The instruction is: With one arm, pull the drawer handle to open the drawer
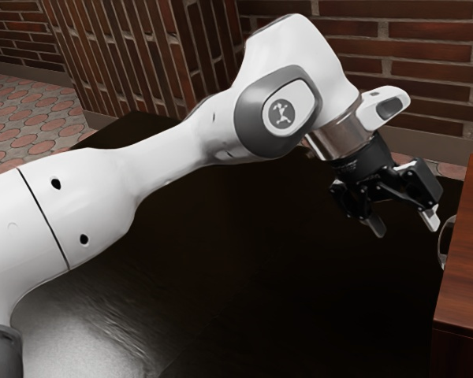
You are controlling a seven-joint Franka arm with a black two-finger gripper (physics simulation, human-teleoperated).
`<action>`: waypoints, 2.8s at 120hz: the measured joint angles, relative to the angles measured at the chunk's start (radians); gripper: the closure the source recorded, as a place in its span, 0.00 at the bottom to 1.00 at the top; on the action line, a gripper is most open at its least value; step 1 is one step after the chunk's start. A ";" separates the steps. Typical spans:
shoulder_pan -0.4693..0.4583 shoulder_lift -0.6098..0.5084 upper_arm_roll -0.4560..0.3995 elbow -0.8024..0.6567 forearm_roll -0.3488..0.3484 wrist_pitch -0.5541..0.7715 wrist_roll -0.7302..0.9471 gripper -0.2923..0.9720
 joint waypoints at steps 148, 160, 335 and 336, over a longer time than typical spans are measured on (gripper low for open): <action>-0.002 0.043 -0.008 0.003 0.004 0.046 -0.022 0.47; -0.003 0.043 -0.009 0.003 0.003 0.052 -0.022 0.50; 0.004 0.049 -0.018 -0.015 0.028 0.104 -0.026 0.81; 0.005 0.049 -0.017 -0.015 0.028 0.104 -0.027 0.81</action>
